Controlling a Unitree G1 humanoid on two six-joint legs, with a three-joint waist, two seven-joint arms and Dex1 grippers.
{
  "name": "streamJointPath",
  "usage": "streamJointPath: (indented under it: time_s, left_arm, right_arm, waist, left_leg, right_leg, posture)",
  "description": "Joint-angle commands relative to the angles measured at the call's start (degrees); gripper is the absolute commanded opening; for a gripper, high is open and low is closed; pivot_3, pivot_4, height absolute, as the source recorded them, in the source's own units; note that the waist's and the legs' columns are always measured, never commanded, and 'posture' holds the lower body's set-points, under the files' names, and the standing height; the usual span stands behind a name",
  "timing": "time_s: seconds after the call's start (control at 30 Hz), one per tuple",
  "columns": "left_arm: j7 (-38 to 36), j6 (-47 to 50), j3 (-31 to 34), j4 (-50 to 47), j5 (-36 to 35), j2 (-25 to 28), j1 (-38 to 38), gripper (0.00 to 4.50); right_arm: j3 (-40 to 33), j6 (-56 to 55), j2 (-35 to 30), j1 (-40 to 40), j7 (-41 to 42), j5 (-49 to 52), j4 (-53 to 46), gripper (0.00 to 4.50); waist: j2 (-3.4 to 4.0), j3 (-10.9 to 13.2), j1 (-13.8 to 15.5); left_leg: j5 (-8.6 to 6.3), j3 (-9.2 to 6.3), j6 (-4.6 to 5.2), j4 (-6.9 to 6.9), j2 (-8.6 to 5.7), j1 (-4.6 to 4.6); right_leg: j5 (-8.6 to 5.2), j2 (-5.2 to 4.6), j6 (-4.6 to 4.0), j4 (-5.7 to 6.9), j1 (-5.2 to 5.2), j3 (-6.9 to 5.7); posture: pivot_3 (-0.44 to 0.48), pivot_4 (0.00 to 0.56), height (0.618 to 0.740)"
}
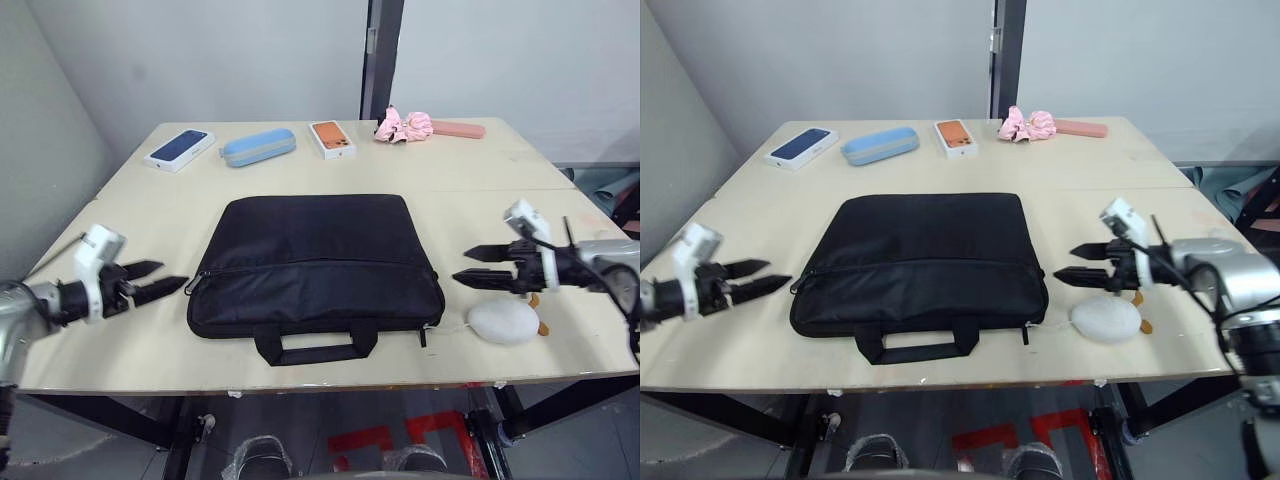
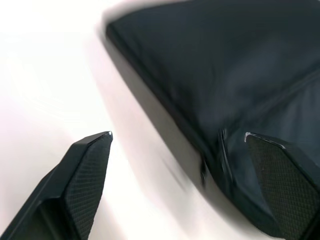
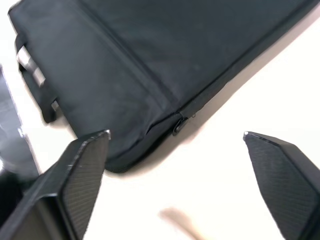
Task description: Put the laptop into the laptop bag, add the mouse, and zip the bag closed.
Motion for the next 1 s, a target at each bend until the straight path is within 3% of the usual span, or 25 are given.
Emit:
streamJointPath:
  time_s: [0.03, 0.13, 0.3, 0.4, 0.73, 0.83, 1.0]
  left_arm:
    - [-2.0, -1.5, -1.8, -3.9, -1.7, -0.4, -2.8, 4.50]
    - [-3.0, -4.7, -8.7, -6.0, -0.7, -4.1, -10.3, 4.50]
    - [-3.1, -16.3, -22.7, 1.9, 8.0, -16.8, -23.9, 4.50]
    - [-4.3, -21.8, -26.6, 7.7, 10.7, -22.2, -28.0, 3.74]
    - [-8.5, -35.1, -34.8, 31.8, 20.4, -32.5, -36.6, 0.13]
    - [-9.1, -37.7, -37.4, 35.9, 24.2, -33.1, -36.2, 0.03]
    - [-8.9, -38.7, -38.7, 39.8, 26.8, -34.1, -34.9, 0.03]
  right_arm:
    - [-2.3, -2.6, -2.0, -0.7, 2.9, 2.2, -6.6, 4.43]
    - [-3.7, -2.3, -2.4, -4.0, 1.5, 4.5, -13.3, 4.43]
    - [-5.3, 0.1, -2.6, -3.4, -1.3, 7.6, -21.0, 4.43]
    - [-7.4, 1.0, -3.8, -0.1, -2.2, 8.4, -23.0, 4.50]
    - [-14.8, -7.0, -8.4, 18.7, -0.9, -0.2, -21.4, 4.50]
    - [-15.8, -16.1, -10.7, 27.0, 1.2, -8.4, -17.7, 4.50]
    - [-15.7, -19.1, -10.7, 30.2, 1.4, -10.6, -14.9, 4.50]
  waist:
    - [-0.01, 0.0, -0.1]
    - [0.01, 0.0, 0.0]
    - [-0.09, -0.1, 0.6]
    - [-0.14, 0.0, 0.0]
    - [-0.21, 0.0, 0.5]
    - [-0.21, 0.0, 0.8]
    - [-0.10, -0.4, 0.5]
  left_leg:
    - [0.00, 0.00, 0.00, -0.01, 0.00, 0.02]
    - [0.03, -0.01, 0.04, 0.04, 0.00, 0.03]
    - [0.25, -0.02, 0.20, 0.16, 0.00, 0.02]
    - [0.24, 0.00, 0.19, 0.13, -0.03, -0.04]
    - [0.25, 0.01, 0.22, 0.09, -0.09, -0.08]
    - [0.25, 0.01, 0.23, 0.13, -0.10, -0.05]
    - [0.23, 0.02, 0.30, 0.18, -0.19, 0.15]
  right_leg:
    - [0.00, 0.00, 0.00, 0.00, 0.01, 0.00]
    - [0.00, 0.00, 0.00, 0.11, 0.01, 0.01]
    - [0.04, -0.05, -0.06, 0.22, 0.16, 0.00]
    - [0.05, -0.05, -0.04, 0.06, 0.27, 0.01]
    - [0.09, -0.12, 0.04, -0.04, 0.27, 0.01]
    - [0.09, -0.16, 0.04, 0.00, 0.29, 0.00]
    - [0.08, -0.28, 0.06, -0.02, 0.53, 0.02]
  posture:
    - [0.000, 0.150, 0.740]
    - [0.000, 0.150, 0.740]
    - [0.000, 0.150, 0.740]
    - [0.000, 0.150, 0.740]
    - [0.000, 0.150, 0.740]
    - [0.000, 0.150, 0.740]
    - [0.000, 0.150, 0.740]
